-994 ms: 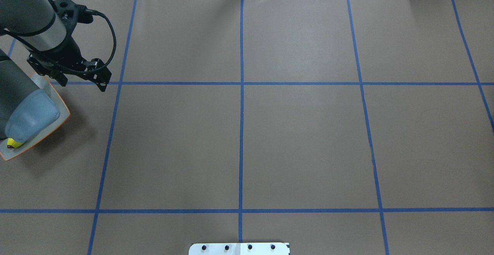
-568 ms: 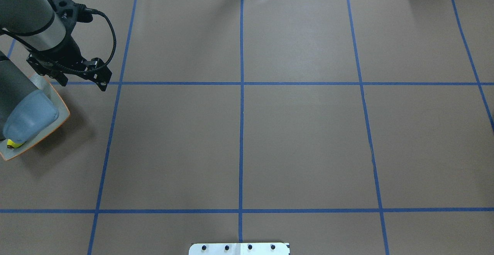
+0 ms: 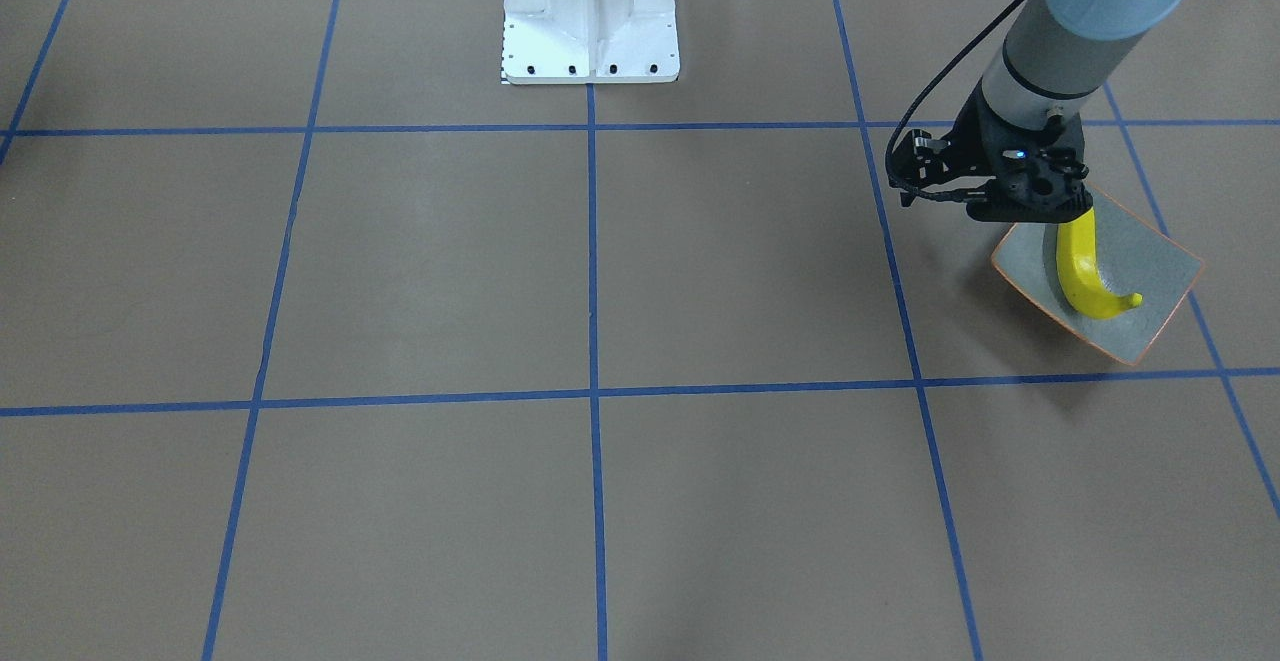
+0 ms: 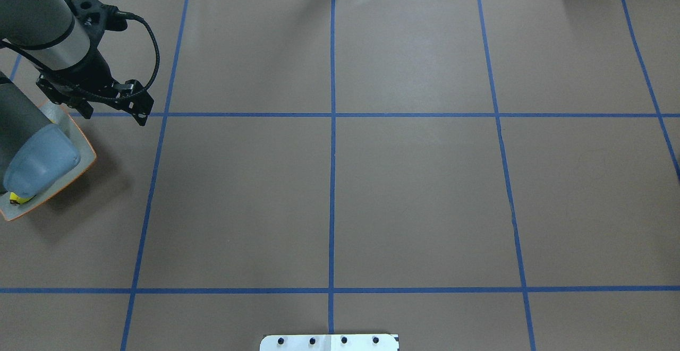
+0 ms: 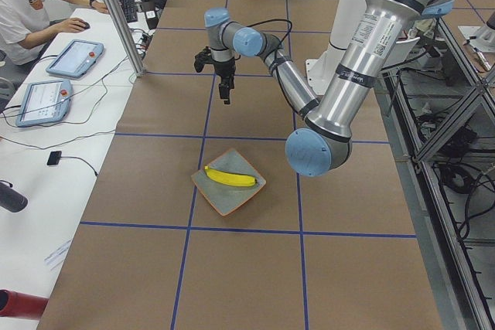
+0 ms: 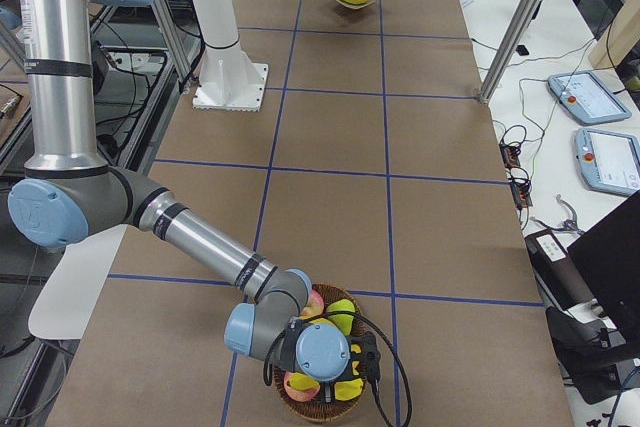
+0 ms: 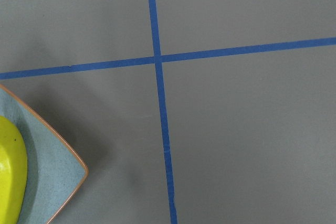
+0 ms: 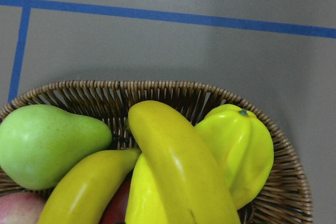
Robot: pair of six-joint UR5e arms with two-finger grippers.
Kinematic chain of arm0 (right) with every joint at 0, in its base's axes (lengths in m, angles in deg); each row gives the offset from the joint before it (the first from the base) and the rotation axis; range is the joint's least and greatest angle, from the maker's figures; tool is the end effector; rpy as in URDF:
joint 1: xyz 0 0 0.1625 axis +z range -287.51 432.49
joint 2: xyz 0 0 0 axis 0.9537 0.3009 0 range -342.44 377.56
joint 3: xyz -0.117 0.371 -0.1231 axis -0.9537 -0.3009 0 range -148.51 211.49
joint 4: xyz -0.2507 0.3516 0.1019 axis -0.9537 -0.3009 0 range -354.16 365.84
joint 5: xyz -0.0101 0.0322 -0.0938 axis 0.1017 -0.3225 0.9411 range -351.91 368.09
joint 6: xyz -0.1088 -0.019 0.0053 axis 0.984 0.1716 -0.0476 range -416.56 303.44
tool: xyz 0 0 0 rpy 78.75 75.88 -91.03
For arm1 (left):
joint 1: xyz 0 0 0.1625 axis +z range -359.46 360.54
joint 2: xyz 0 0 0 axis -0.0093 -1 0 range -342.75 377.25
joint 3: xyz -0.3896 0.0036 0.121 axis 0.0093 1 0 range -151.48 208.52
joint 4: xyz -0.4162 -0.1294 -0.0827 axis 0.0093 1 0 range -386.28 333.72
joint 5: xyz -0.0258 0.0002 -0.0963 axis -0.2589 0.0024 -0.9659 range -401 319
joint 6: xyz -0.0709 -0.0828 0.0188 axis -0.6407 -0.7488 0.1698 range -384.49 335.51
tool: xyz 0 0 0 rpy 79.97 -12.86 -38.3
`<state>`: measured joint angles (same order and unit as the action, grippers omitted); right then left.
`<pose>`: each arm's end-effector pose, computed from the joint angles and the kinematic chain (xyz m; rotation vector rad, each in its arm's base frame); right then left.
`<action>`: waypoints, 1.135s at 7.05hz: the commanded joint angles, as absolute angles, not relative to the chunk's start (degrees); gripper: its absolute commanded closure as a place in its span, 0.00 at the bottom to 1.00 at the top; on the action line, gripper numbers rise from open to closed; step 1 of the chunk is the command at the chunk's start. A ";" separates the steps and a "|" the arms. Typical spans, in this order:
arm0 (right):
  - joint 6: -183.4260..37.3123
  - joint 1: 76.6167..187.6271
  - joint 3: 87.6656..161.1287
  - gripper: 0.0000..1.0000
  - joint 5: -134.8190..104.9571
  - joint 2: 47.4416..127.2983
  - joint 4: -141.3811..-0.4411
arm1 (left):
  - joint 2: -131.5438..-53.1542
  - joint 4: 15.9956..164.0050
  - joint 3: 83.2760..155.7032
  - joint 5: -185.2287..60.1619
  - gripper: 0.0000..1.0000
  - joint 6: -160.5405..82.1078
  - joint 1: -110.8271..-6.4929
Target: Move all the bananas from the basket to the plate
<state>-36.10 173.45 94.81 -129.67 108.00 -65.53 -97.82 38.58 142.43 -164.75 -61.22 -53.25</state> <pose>0.1381 -0.4429 0.8517 0.0911 -0.8389 -0.0941 0.2841 -0.5096 0.2567 -0.0203 0.7067 0.1139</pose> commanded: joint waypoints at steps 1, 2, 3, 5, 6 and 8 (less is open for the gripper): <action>-36.16 173.48 94.68 0.46 -129.63 108.00 -65.53 | -97.80 38.58 142.43 -164.75 0.00 -61.31 -53.25; -36.17 173.48 94.68 0.95 -129.63 108.00 -65.53 | -97.89 38.58 142.51 -164.75 0.00 -61.31 -53.25; -36.25 173.82 94.86 1.00 -129.63 107.74 -65.53 | -97.89 38.58 142.43 -164.75 0.00 -61.31 -53.25; -35.90 177.50 96.43 1.00 -130.24 105.91 -65.97 | -97.98 38.58 142.43 -165.01 0.00 -61.40 -53.25; -34.94 178.74 97.66 1.00 -130.25 105.89 -65.97 | -97.98 39.19 142.43 -166.14 0.00 -63.40 -53.17; -36.24 179.54 104.05 1.00 -130.34 106.24 -68.93 | -97.80 41.83 142.16 -166.24 0.00 -65.00 -52.99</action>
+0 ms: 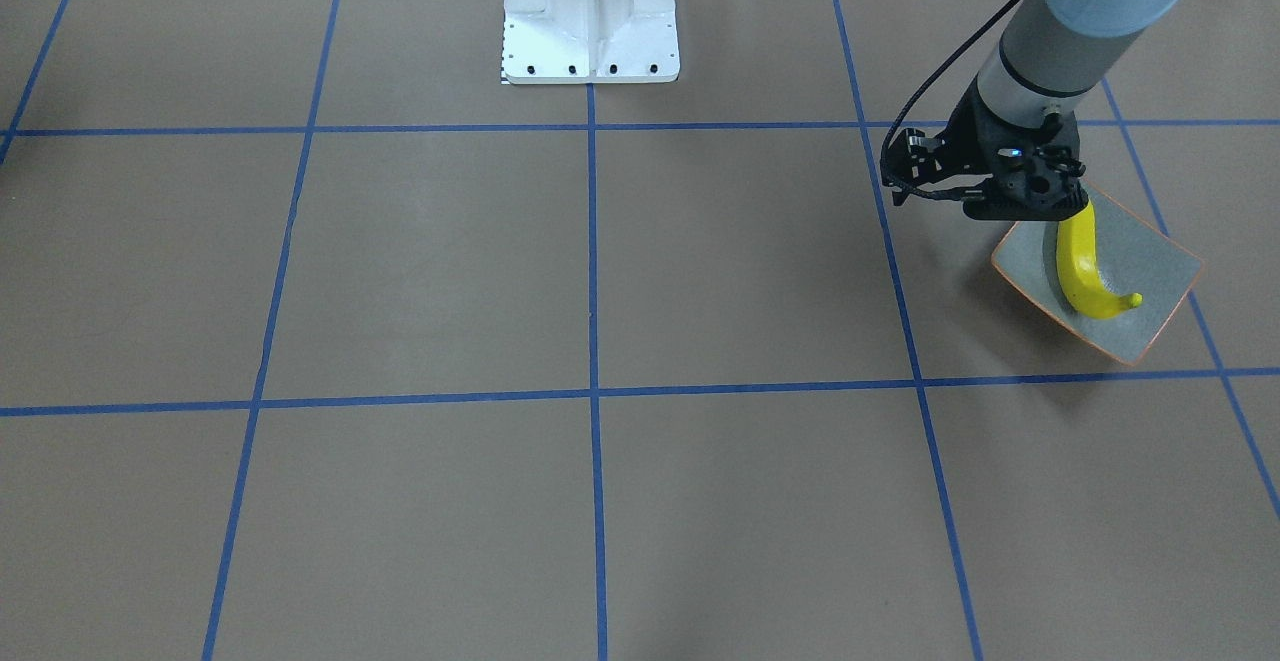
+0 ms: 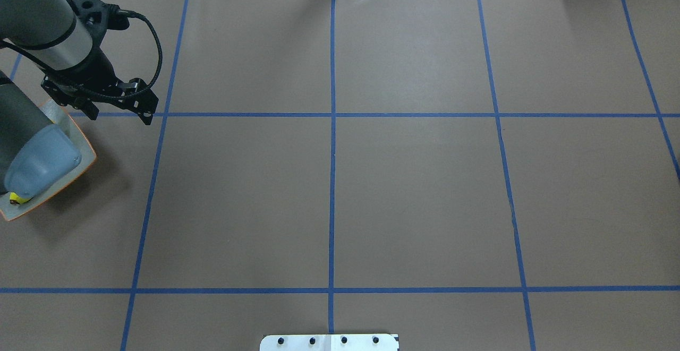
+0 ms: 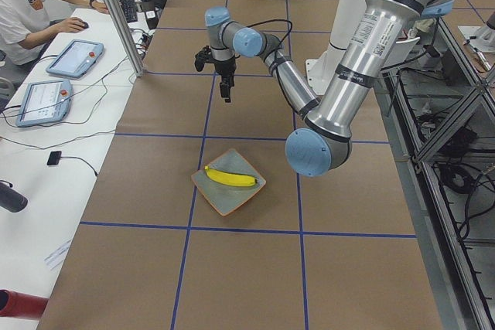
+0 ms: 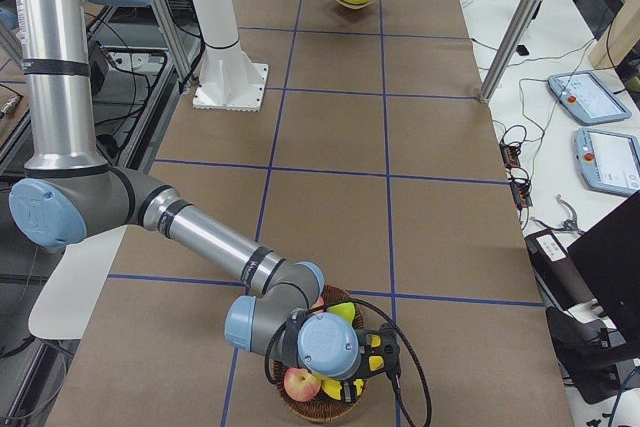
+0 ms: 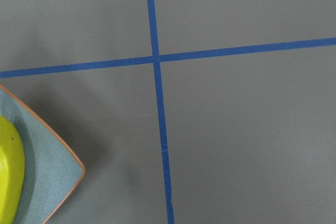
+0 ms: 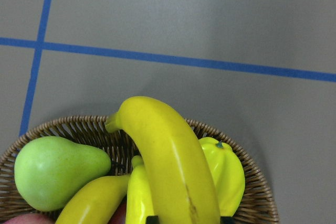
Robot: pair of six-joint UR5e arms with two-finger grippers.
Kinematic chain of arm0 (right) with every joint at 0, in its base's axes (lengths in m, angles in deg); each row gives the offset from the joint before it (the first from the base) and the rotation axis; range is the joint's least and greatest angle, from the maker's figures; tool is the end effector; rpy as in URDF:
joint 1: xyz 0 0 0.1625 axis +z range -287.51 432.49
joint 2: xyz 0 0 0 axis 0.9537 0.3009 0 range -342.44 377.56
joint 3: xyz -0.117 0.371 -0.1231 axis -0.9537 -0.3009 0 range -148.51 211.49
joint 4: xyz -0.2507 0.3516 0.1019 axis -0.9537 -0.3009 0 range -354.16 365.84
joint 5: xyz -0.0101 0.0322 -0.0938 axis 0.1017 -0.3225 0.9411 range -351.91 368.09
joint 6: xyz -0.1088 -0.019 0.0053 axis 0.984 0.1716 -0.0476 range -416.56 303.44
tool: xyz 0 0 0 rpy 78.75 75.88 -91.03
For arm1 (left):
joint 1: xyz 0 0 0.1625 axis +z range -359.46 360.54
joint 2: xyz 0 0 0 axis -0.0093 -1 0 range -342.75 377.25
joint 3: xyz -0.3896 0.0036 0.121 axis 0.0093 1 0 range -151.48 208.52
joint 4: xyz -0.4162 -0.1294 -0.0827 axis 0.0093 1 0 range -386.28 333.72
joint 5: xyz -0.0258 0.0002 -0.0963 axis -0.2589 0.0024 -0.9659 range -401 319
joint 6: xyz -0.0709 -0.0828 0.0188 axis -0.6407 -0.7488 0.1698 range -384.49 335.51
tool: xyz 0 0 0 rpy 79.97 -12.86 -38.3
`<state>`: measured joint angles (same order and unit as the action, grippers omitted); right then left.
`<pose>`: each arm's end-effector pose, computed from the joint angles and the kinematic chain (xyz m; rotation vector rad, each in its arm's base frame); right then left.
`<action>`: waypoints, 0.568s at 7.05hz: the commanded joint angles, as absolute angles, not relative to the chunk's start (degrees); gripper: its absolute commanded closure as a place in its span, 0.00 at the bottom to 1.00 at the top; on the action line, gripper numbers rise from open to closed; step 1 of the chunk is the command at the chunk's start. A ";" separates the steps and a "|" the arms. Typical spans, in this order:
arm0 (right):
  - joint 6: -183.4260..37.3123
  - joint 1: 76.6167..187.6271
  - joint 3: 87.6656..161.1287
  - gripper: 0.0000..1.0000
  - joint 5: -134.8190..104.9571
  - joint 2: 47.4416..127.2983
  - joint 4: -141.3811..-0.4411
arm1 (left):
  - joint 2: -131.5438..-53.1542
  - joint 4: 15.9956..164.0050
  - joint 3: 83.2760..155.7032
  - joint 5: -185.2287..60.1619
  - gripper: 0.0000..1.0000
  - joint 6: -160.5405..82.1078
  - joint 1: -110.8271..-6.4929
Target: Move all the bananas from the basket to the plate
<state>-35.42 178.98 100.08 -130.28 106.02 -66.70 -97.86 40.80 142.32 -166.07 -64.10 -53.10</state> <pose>0.1919 -0.4703 0.7919 0.2349 -0.8119 -0.0586 0.2880 -0.5089 0.2507 -0.0240 0.7439 0.0848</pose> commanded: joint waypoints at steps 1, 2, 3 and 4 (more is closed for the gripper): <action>-39.65 179.45 107.13 1.00 -133.56 106.07 -72.70 | -97.98 42.01 142.25 -166.33 0.00 -65.00 -52.99; -47.42 177.71 108.82 1.00 -138.55 105.89 -72.39 | -98.33 42.97 141.99 -168.16 0.00 -65.70 -52.99; -54.20 173.61 111.27 1.00 -140.60 105.81 -72.13 | -98.33 46.02 141.03 -169.48 0.00 -68.40 -52.99; -61.23 169.48 114.95 1.00 -141.49 105.02 -72.12 | -98.24 50.14 139.63 -169.50 0.00 -71.48 -52.99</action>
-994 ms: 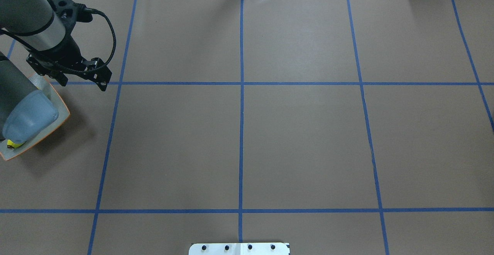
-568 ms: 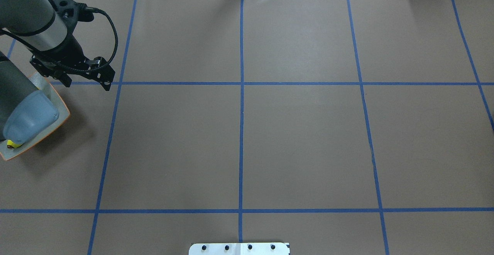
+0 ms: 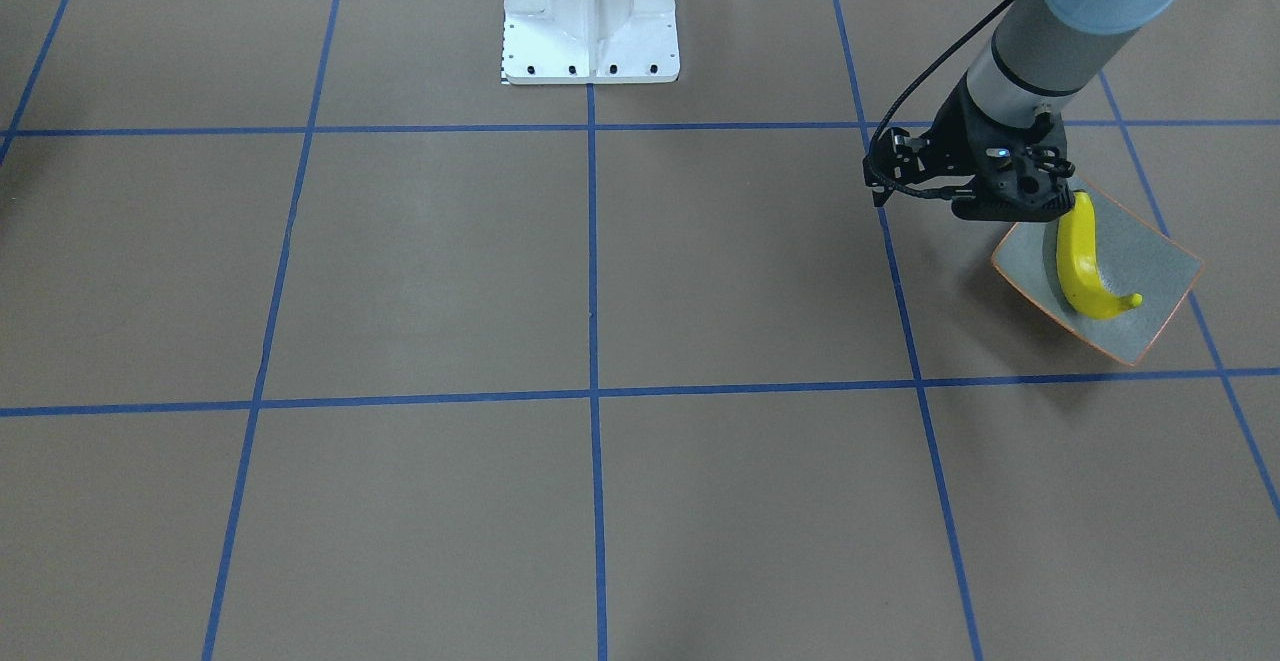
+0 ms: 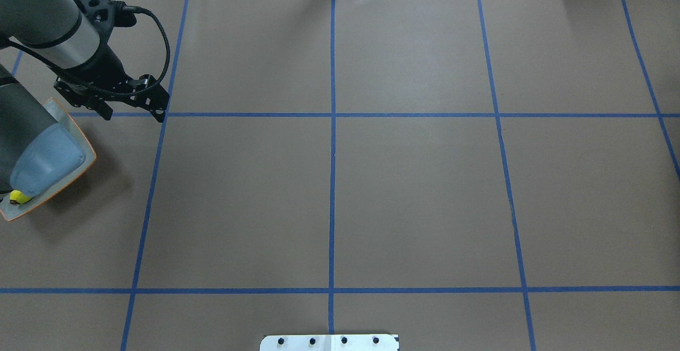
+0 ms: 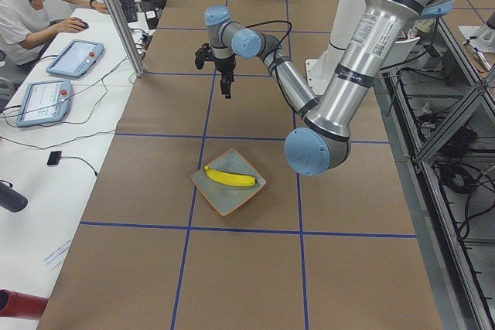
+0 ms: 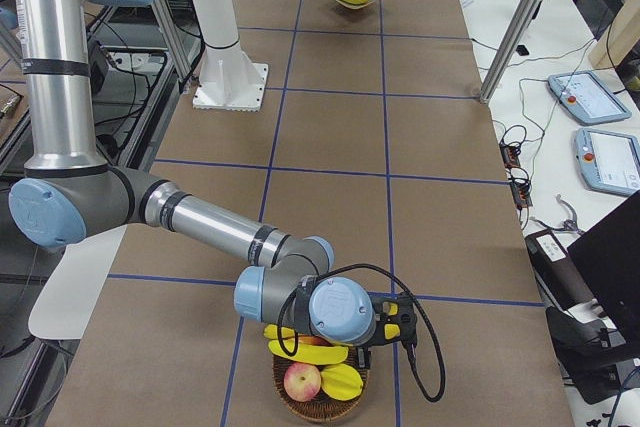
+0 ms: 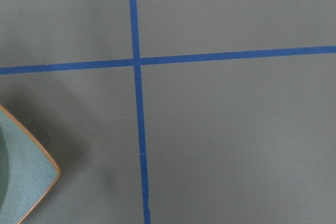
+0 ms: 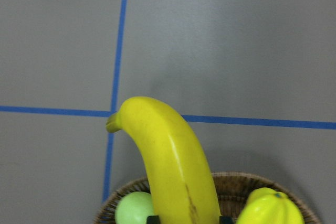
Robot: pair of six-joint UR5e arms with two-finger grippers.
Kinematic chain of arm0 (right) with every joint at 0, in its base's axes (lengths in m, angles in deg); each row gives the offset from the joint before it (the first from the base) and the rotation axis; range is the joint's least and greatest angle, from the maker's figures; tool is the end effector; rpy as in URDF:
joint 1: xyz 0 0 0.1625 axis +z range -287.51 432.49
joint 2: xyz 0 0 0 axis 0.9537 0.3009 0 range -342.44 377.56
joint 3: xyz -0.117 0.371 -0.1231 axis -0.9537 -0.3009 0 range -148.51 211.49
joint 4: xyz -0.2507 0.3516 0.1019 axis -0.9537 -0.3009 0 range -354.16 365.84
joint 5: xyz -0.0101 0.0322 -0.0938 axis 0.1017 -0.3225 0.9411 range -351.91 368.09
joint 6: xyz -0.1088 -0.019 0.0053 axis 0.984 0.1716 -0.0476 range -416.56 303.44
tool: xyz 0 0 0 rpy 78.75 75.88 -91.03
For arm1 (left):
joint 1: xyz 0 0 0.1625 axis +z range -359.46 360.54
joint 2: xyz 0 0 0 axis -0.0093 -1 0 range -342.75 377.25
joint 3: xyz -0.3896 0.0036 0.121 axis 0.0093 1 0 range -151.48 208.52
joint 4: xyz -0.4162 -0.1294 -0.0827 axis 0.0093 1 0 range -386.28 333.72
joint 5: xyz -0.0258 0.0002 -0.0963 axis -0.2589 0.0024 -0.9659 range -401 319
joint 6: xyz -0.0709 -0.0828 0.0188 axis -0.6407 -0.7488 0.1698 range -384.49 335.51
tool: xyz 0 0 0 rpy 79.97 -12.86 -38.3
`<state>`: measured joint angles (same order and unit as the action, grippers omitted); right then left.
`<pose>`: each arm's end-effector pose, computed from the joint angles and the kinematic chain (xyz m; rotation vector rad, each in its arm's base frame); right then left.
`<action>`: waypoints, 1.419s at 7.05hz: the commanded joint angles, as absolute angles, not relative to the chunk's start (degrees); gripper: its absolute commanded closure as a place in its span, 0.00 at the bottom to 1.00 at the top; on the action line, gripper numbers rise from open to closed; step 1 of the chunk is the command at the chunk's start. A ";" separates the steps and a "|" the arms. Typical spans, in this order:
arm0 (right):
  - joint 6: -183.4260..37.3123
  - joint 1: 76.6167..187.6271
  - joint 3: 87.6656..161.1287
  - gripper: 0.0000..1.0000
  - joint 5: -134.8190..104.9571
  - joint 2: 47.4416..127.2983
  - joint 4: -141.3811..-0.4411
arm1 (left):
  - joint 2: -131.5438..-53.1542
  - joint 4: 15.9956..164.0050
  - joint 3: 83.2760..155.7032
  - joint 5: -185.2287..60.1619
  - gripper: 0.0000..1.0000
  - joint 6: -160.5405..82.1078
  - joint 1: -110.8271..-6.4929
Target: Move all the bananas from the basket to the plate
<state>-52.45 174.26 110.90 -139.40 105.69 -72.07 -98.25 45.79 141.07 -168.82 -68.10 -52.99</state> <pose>0.1482 -0.5152 0.6880 0.1920 -0.9864 0.0927 0.2972 -0.5123 0.2416 -0.0271 0.8182 0.0559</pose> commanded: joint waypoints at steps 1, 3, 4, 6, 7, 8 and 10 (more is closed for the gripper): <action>-69.57 166.21 119.08 1.00 -142.28 104.06 -72.12 | -98.33 52.01 138.83 -169.50 0.00 -72.73 -52.99; -84.61 161.20 126.46 1.00 -146.32 101.86 -72.04 | -98.85 52.99 138.56 -169.58 0.00 -75.71 -52.99; -89.73 159.61 127.98 1.00 -146.51 99.41 -72.04 | -99.21 56.39 137.43 -169.67 0.00 -79.12 -52.99; -99.40 153.99 129.13 1.00 -146.25 92.48 -71.95 | -99.56 67.71 133.92 -169.59 0.00 -88.60 -52.90; -102.67 150.66 130.01 1.00 -143.55 90.18 -71.86 | -100.95 68.72 133.03 -169.58 0.00 -90.12 -52.29; -107.05 144.45 133.06 1.00 -136.30 89.46 -71.86 | -101.66 68.73 132.94 -169.58 0.00 -91.71 -51.16; -120.92 131.00 136.24 1.00 -122.31 83.51 -71.86 | -104.38 68.73 132.76 -169.50 0.00 -96.78 -49.31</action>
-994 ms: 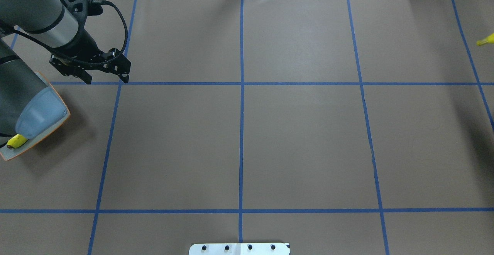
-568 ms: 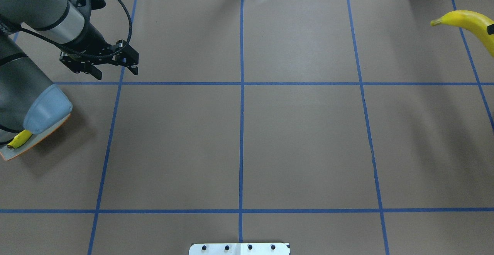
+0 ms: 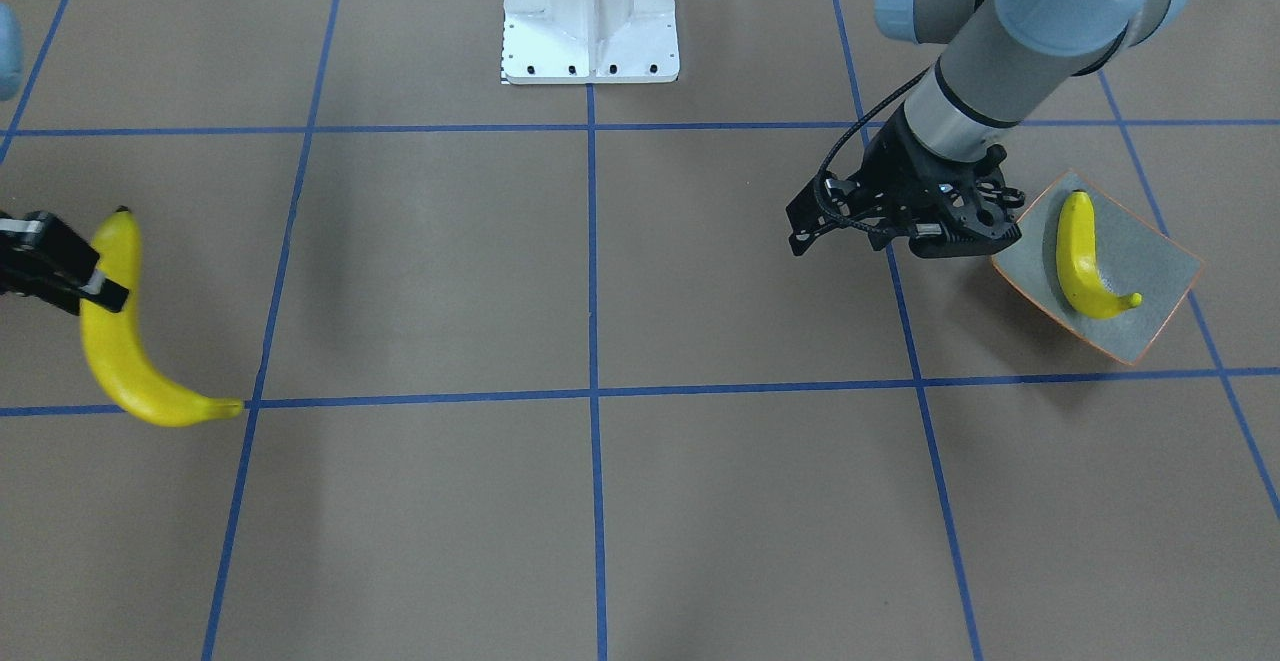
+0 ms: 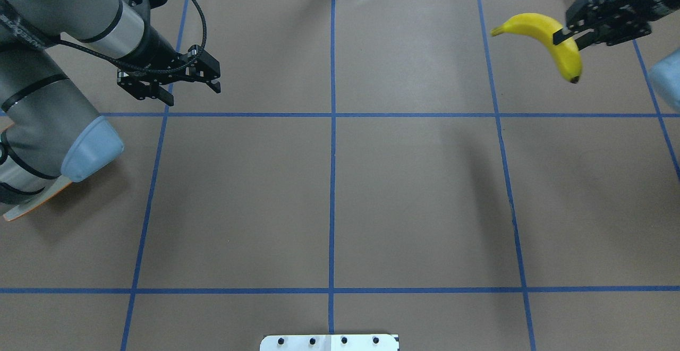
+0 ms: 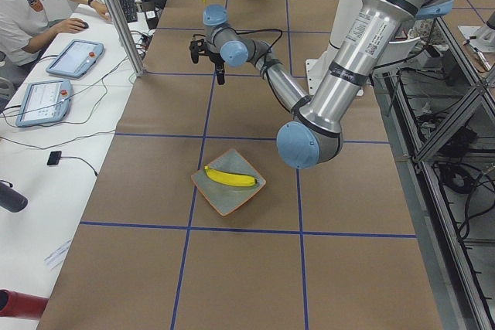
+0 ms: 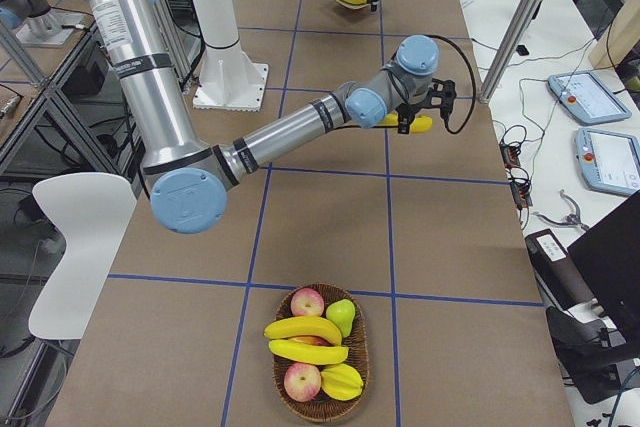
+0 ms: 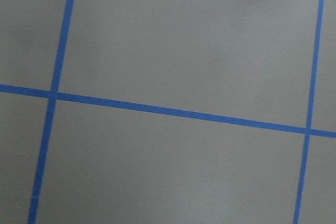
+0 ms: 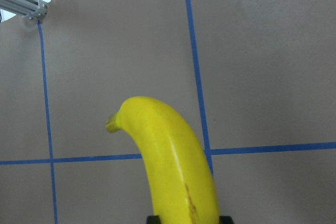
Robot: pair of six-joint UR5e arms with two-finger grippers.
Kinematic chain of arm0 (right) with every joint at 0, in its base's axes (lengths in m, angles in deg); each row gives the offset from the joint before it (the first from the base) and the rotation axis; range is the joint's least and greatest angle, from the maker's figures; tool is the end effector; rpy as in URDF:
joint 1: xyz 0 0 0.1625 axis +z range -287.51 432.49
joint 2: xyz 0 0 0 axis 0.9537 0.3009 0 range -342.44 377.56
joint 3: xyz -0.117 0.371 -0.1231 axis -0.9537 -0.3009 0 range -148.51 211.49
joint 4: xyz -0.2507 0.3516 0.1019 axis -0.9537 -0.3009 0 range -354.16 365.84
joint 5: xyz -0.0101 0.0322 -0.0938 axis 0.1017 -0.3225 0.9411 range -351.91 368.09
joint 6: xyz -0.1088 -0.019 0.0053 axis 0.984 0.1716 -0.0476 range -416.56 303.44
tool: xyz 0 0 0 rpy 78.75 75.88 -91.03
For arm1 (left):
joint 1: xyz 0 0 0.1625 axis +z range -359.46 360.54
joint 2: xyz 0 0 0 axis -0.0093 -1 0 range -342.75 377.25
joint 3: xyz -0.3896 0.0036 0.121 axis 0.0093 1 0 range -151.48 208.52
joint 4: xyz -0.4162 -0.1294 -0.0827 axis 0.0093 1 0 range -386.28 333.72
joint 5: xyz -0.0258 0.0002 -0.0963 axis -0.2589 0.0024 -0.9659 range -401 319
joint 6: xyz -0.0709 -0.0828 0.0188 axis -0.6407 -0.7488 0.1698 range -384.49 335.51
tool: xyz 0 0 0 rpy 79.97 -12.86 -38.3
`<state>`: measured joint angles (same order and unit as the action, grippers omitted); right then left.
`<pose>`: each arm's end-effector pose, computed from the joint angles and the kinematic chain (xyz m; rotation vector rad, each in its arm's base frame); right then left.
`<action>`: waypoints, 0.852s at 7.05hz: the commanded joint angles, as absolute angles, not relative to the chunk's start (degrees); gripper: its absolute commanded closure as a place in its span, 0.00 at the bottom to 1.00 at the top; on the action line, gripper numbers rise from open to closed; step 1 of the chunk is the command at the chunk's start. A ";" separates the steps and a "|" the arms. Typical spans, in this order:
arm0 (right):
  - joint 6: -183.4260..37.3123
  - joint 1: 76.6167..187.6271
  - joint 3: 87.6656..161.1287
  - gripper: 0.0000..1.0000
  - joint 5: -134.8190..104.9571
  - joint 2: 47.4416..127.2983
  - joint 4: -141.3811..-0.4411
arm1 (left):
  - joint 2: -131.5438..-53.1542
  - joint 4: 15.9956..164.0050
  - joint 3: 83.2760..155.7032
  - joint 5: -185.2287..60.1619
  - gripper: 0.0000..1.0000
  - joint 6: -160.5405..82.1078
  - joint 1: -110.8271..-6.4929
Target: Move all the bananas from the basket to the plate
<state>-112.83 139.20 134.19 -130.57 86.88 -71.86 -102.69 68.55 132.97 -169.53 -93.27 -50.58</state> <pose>-0.1988 -0.5888 0.2912 0.0609 -1.0911 0.1790 0.3495 -0.5360 0.2011 -0.0214 1.0359 -0.1857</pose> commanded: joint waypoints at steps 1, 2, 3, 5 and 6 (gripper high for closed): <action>-125.59 125.02 137.30 1.00 -116.77 80.87 -71.86 | -106.40 68.82 132.32 -169.50 0.00 -100.73 -47.56; -128.77 120.61 137.48 1.00 -112.45 77.80 -71.86 | -107.98 68.91 132.23 -169.41 0.00 -104.60 -45.71; -129.32 117.35 137.49 1.00 -109.80 76.11 -71.86 | -109.74 68.91 131.80 -169.41 0.00 -107.95 -44.22; -129.15 112.06 137.31 1.00 -104.95 73.82 -70.64 | -113.08 69.86 130.22 -169.41 0.00 -112.70 -42.97; -129.33 110.91 137.31 1.00 -104.15 73.73 -68.89 | -113.36 73.18 128.99 -169.41 0.00 -115.86 -42.97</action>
<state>-129.09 112.94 137.31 -105.74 74.37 -70.58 -112.35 70.46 130.32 -169.41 -112.35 -43.27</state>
